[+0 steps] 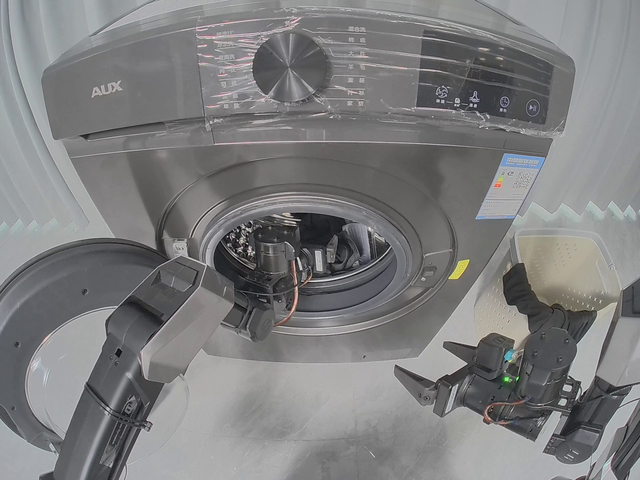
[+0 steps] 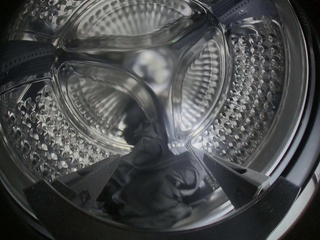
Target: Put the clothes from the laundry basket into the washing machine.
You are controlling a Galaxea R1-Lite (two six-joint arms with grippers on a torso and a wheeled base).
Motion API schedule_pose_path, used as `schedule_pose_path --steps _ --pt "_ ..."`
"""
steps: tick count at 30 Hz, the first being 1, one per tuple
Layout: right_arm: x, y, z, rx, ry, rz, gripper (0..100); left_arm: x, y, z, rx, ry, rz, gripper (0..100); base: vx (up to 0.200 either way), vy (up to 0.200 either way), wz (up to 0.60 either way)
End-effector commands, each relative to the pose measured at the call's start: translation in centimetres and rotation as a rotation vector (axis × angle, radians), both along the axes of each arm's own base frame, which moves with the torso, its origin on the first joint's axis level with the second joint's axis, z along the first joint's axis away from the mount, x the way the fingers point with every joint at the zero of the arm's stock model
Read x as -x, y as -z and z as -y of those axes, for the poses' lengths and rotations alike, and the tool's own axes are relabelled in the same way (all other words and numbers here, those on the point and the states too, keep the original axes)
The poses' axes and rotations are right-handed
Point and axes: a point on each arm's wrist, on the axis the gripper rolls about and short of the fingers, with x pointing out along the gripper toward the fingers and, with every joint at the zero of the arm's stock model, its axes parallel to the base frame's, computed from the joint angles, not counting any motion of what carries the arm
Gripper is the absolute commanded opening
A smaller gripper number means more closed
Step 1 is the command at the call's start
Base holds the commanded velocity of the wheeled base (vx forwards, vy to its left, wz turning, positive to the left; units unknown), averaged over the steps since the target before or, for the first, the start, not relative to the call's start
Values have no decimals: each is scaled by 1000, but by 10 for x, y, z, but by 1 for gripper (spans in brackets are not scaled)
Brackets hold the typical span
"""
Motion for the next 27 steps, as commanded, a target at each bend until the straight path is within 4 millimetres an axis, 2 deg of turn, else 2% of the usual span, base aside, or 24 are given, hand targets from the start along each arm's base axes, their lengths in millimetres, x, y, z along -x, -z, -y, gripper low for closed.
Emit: schedule_pose_path --steps 1,2,5,6,7,8,9,10,14,21,22,23,27 --pt "0 0 0 1 1 0 100 39 -23 11 -17 57 -30 100 0 0 0" --pt "0 0 0 1 1 0 100 39 -23 11 -17 57 -30 100 0 0 0" --pt "1 1 1 5 -1 -5 100 82 -20 20 -53 123 -89 100 0 0 0" --pt "2 1 1 6 -1 -6 100 88 -20 21 -56 130 -95 100 0 0 0" --pt "2 1 2 7 -1 -7 100 103 -19 23 -67 153 -110 100 0 0 0" --pt "2 1 2 7 -1 -7 100 103 -19 23 -67 153 -110 100 0 0 0" --pt "3 1 2 6 -1 -6 100 128 -17 26 -77 192 -121 100 0 0 0" --pt "3 0 2 5 -1 -5 100 132 -18 26 -77 198 -123 100 0 0 0" --pt "4 0 2 5 0 -3 100 173 -23 25 -94 255 -142 100 0 0 0" --pt "10 -11 9 -18 6 24 100 230 -48 15 -71 334 -136 100 0 0 0" --pt "11 -11 9 -17 6 24 100 232 -50 14 -69 337 -135 100 0 0 0" --pt "13 -13 12 -22 8 27 100 246 -59 8 -53 353 -130 100 0 0 0" --pt "23 -17 21 -21 11 30 100 273 -76 -12 -15 371 -135 100 0 0 0"
